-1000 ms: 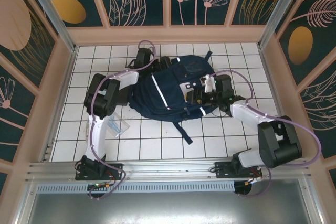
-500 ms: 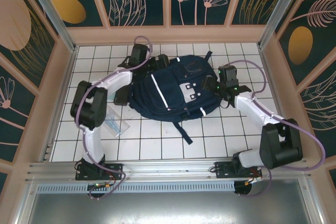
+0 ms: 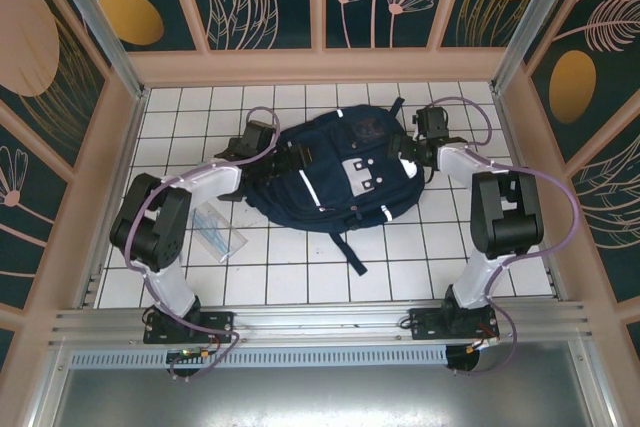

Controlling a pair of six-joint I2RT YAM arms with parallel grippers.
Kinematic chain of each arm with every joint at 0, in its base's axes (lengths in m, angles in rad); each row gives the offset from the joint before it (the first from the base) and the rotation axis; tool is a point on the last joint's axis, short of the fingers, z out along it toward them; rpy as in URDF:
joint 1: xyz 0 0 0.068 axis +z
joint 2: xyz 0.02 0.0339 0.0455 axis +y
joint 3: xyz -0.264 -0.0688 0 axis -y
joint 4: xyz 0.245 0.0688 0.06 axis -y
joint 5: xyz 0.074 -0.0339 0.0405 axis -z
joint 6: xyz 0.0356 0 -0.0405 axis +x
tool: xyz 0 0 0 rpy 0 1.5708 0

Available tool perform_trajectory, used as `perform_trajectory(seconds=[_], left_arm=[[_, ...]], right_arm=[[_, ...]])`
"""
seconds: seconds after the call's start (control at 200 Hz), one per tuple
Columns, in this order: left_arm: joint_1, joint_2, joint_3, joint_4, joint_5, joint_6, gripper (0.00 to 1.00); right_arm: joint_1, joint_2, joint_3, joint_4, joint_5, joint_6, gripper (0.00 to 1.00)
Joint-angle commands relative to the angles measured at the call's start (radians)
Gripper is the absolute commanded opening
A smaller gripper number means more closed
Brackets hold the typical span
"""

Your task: Pack the student bag

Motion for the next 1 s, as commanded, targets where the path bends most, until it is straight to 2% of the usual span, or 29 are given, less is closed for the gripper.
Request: perform_trajectory(seconds=[0.0,0.085,0.24,0.345,0.455,0.555,0.67,0.735,0.851,0.996], left_arm=[[-0.027,0.134,0.088,0.074,0.077,-0.031,0.97],[-0.033,0.229,0.196,0.094,0.119,-0.034,0.96],[-0.038,0.356,0.406,0.084,0.126,0.0,0.96],[-0.038,0.425,0.583,-0.035,0.085,0.079,0.96],[-0.037,0.4,0.675,-0.197,0.003,0.182,0.95],[-0.045,0.309,0.649,-0.328,-0.064,0.254,0.94],[-0.073,0.176,0.534,-0.424,-0.117,0.276,0.94],[-0.098,0.1,0.453,-0.445,-0.125,0.261,0.93],[-0.155,0.011,0.344,-0.463,-0.134,0.207,0.92],[-0.247,-0.011,0.258,-0.485,-0.147,0.158,0.9]], right_arm=[[-0.031,-0.033,-0.074,0.02,-0.06,0.073,0.83],[-0.057,-0.067,-0.136,0.02,-0.018,0.133,0.79],[-0.076,-0.159,-0.228,0.021,0.029,0.2,0.78],[-0.072,-0.204,-0.278,0.04,-0.018,0.29,0.77],[-0.055,-0.232,-0.343,0.104,-0.066,0.427,0.73],[-0.026,-0.259,-0.403,0.189,-0.075,0.531,0.67],[0.005,-0.277,-0.426,0.246,-0.037,0.598,0.59],[0.017,-0.284,-0.425,0.267,-0.03,0.614,0.52],[0.042,-0.284,-0.409,0.272,-0.022,0.625,0.46],[0.074,-0.28,-0.421,0.292,-0.015,0.643,0.35]])
